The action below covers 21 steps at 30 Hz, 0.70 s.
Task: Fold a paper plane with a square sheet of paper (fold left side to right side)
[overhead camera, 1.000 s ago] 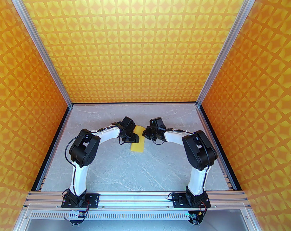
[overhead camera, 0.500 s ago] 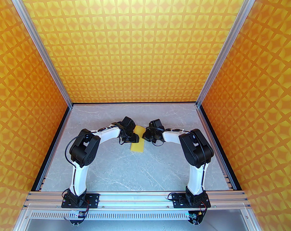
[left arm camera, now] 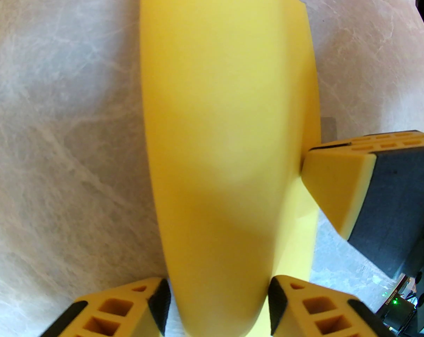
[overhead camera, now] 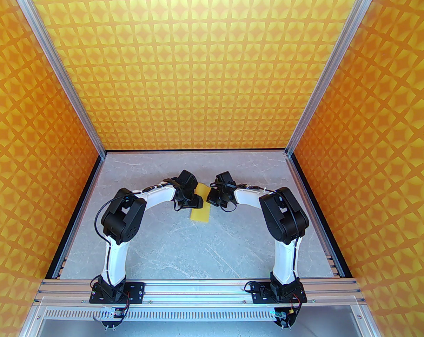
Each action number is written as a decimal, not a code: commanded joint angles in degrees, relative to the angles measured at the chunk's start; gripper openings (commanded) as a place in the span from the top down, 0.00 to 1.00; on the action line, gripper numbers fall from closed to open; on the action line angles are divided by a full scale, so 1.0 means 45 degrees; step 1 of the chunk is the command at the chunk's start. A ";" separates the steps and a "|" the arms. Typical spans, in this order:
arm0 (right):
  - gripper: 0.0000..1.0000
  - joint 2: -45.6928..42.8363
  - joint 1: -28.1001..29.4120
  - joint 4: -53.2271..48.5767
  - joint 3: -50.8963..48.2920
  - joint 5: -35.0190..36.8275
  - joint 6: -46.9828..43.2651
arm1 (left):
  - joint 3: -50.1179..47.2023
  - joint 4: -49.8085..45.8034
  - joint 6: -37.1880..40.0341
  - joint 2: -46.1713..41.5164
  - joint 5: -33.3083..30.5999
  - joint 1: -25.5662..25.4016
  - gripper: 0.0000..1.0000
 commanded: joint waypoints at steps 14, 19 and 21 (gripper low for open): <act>1.00 0.0482 0.0021 -0.1190 0.0005 0.0599 -0.0604 | -0.1443 0.2920 -0.1738 -0.2296 0.2776 0.0932 0.77; 1.00 0.0531 0.0030 -0.1190 -0.0021 0.0586 -0.0585 | -0.1158 0.3271 -0.2052 -0.1419 0.3095 0.0845 0.78; 1.00 0.0539 0.0032 -0.1204 -0.0017 0.0586 -0.0569 | -0.1136 0.3445 -0.2178 -0.1186 0.3145 0.0850 0.77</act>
